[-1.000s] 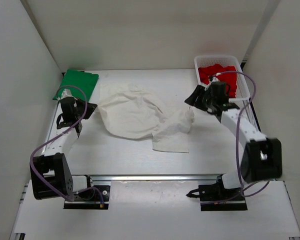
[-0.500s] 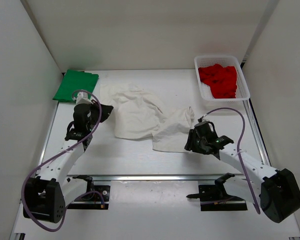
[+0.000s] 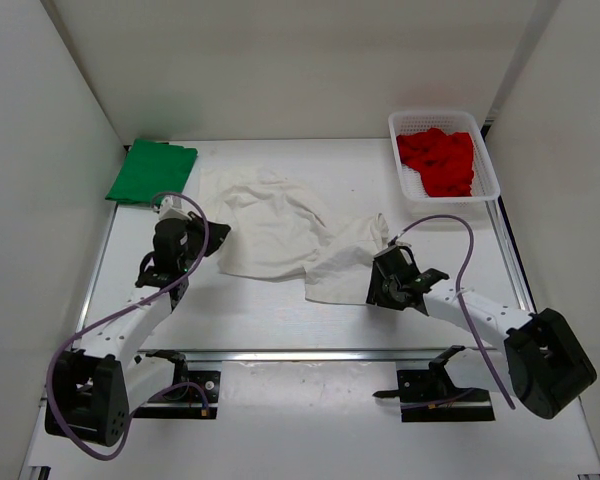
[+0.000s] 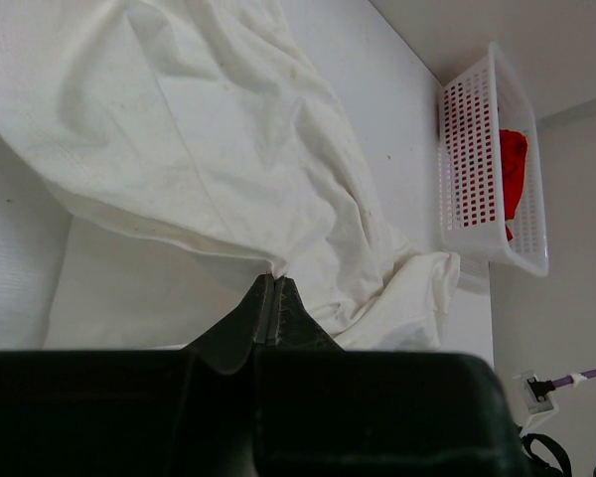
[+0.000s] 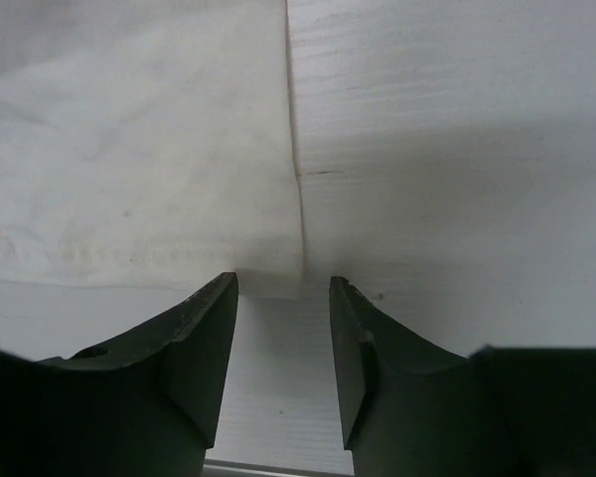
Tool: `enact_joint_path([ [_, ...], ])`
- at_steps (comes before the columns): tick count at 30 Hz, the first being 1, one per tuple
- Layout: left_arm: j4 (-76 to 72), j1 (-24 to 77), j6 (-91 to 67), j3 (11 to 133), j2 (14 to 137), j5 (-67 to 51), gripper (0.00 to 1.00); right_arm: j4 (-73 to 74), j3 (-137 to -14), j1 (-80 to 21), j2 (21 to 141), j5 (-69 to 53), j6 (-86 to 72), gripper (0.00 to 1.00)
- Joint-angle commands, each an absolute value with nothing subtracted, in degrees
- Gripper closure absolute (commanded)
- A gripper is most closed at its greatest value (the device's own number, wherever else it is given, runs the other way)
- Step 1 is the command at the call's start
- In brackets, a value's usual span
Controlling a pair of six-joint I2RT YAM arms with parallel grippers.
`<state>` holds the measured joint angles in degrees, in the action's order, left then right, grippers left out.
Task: Fold and stack the t-shirts
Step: Flatten out the tshirt
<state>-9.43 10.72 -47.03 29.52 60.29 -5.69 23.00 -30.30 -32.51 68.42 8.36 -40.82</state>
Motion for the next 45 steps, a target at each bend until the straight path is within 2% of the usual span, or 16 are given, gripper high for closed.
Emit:
enact_joint_path([
  [1,-11.3,10.6,-47.3,29.2,59.3,-6.4,1.00,20.2,-29.4,-32.2,68.9,10.6,-41.8,0.60],
  [6,-12.5,9.3,-48.3,27.8,59.9,-7.3,1.00,20.2,-29.4,-32.3,71.9,11.0,-41.1,0.79],
  [8,-12.6,8.9,-48.1,27.9,59.7,-7.3,1.00,20.9,-29.8,-33.0,72.9,11.9,-41.0,0.79],
  [12,-12.3,8.3,-48.0,27.8,60.1,-7.1,1.00,22.6,-30.1,-34.9,74.4,13.2,-41.7,0.65],
  [14,-12.5,8.4,-48.2,27.4,60.6,-6.9,1.00,23.4,-30.6,-35.2,75.3,13.4,-41.9,0.64],
  [17,-12.5,8.3,-48.2,27.4,60.5,-6.5,1.00,24.7,-31.4,-36.6,76.7,14.5,-41.8,0.90],
  [19,-12.3,7.7,-48.0,27.2,60.2,-6.9,1.00,24.2,-30.9,-36.3,76.6,14.1,-41.7,1.00],
  [22,-11.4,7.6,-46.8,27.7,59.7,-6.7,1.00,24.8,-33.4,-36.5,72.6,14.3,-41.3,1.00],
  [25,-6.9,8.3,-42.0,33.5,61.5,-8.4,1.00,30.6,-41.4,-36.0,64.9,16.9,-38.4,1.00],
  [28,7.4,9.7,-33.3,53.3,65.1,-11.9,1.00,38.4,-58.8,-35.2,58.4,20.2,-33.9,1.00],
  [36,22.8,-4.5,-31.9,83.7,61.7,-18.7,1.00,58.2,-113.2,-32.9,69.1,25.8,-19.3,1.00],
  [39,23.6,-7.1,-34.0,90.7,61.1,-18.4,1.00,62.1,-135.6,-40.1,77.8,29.6,-15.7,1.00],
  [41,24.1,-9.0,-35.8,95.3,61.5,-20.6,1.00,57.3,-137.4,-52.7,77.9,37.4,-10.5,1.00],
  [42,24.3,-10.0,-36.6,97.1,61.8,-20.9,1.00,51.3,-135.9,-56.5,77.1,44.6,-8.9,1.00],
  [44,25.8,-10.0,-36.7,102.1,62.6,-19.7,1.00,36.0,-126.7,-78.2,73.8,60.6,9.8,1.00],
  [45,26.2,-9.9,-36.8,103.1,63.4,-19.9,1.00,8.4,-121.3,-83.6,72.6,72.7,21.7,1.00],
])
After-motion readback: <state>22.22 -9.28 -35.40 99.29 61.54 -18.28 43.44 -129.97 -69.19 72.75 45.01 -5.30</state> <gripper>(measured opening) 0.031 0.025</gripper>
